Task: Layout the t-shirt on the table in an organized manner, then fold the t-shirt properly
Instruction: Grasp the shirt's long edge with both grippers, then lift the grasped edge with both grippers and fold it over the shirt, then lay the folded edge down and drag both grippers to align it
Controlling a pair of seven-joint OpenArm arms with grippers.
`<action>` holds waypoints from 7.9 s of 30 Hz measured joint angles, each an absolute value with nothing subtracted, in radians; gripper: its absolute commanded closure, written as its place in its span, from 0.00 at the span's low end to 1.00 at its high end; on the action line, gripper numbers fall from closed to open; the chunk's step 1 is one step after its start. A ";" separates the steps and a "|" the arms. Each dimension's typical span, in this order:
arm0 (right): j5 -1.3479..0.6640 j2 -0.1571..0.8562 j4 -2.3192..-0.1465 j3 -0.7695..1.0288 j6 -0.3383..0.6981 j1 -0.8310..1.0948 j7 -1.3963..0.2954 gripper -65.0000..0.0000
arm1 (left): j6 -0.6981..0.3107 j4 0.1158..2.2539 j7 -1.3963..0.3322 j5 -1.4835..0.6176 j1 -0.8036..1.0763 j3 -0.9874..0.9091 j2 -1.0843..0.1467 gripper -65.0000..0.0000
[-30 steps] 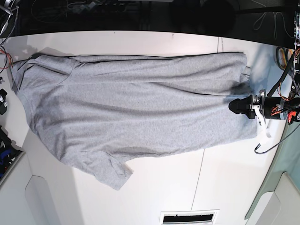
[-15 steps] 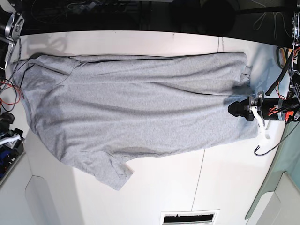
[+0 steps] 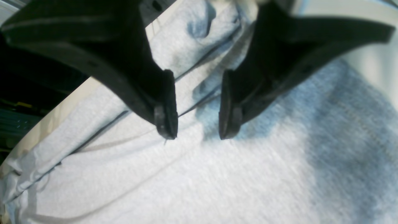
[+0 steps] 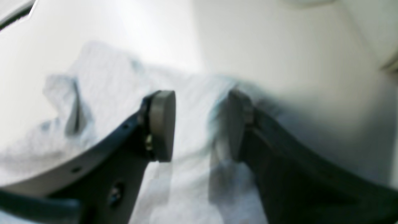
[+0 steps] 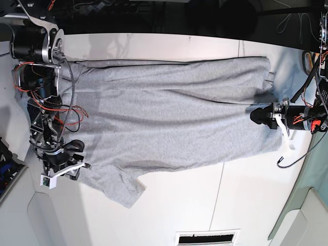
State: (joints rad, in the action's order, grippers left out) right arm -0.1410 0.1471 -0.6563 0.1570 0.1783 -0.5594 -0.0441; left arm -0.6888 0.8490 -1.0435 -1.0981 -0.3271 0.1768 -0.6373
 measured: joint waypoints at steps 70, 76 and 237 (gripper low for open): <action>-0.133 0.287 -0.466 0.157 0.295 -0.560 -0.016 0.59 | -0.452 0.513 -0.484 -0.623 -0.495 0.150 -0.614 0.42; -0.134 0.287 -0.466 0.157 0.297 -0.560 -0.016 0.59 | -0.456 0.471 -0.451 -0.626 -0.506 0.134 -0.550 0.42; -0.200 0.194 -1.563 0.268 0.171 0.111 -0.300 0.54 | -0.689 1.036 -1.242 -1.332 -0.147 0.143 -0.845 1.00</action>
State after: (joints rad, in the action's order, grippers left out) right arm -0.2005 0.1940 -1.5635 0.2680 0.1707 0.1112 -0.3004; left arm -0.6891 1.0355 -1.2415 -1.3323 -0.1471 0.1429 -0.8452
